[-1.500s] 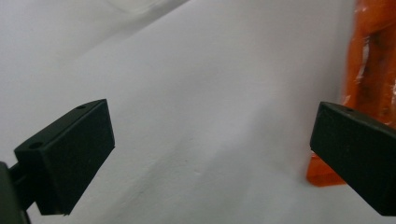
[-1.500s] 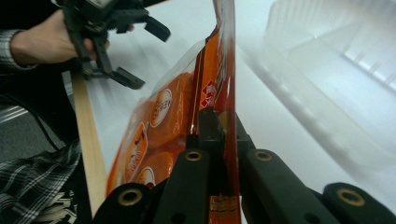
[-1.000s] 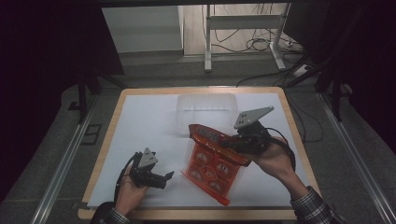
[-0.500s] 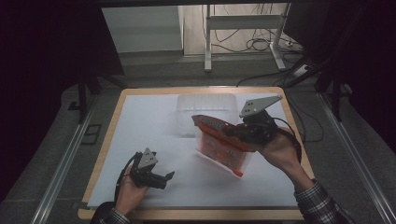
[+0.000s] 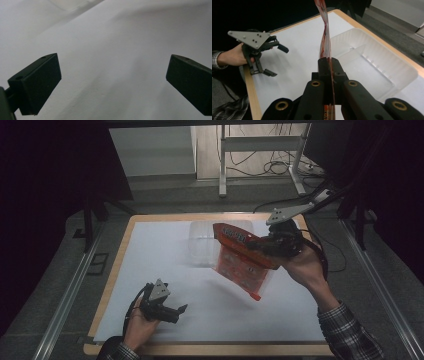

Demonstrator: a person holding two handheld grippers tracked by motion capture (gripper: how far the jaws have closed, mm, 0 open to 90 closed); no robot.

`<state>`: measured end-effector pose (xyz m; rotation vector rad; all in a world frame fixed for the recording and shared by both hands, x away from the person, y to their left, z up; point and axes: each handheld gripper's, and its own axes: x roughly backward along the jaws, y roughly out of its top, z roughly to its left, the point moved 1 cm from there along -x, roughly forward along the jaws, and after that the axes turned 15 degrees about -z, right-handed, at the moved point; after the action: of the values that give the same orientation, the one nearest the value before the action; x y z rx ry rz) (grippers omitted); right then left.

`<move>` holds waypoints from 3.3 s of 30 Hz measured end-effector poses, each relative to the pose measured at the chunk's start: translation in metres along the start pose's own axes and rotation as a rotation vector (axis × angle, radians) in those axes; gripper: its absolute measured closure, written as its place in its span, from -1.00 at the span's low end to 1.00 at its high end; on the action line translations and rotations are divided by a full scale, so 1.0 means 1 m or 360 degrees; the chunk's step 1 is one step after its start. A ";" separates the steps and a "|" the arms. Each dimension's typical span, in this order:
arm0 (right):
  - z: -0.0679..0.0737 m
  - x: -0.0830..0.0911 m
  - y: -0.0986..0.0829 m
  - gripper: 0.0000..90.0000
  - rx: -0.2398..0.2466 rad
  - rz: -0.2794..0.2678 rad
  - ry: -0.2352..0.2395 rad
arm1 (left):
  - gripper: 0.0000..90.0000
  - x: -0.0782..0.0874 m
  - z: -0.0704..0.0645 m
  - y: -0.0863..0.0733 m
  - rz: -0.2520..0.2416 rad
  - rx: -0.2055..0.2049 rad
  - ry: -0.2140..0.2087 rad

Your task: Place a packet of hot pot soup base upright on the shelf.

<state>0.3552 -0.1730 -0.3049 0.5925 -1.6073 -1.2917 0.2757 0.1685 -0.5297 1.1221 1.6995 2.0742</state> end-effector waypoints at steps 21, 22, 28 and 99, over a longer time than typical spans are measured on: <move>-0.038 -0.022 0.039 0.98 -0.0054 -0.0074 -0.0098 | -1.00 -0.002 -0.002 -0.001 0.0026 -0.0030 -0.0008; -0.040 -0.024 0.040 0.98 -0.0059 -0.0076 -0.0102 | -1.00 -0.002 -0.002 -0.001 0.0027 -0.0032 -0.0008; -0.053 -0.035 0.048 0.98 -0.0060 -0.0093 -0.0134 | -1.00 -0.002 -0.001 -0.001 0.0037 -0.0038 -0.0002; -0.175 -0.120 -0.005 0.96 -0.0162 0.0019 -0.0590 | -1.00 -0.006 -0.005 -0.002 0.0086 -0.0100 -0.0012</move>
<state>0.5606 -0.1567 -0.3568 0.2897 -1.8239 -1.5298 0.2755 0.1615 -0.5345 1.1670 1.6060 2.1372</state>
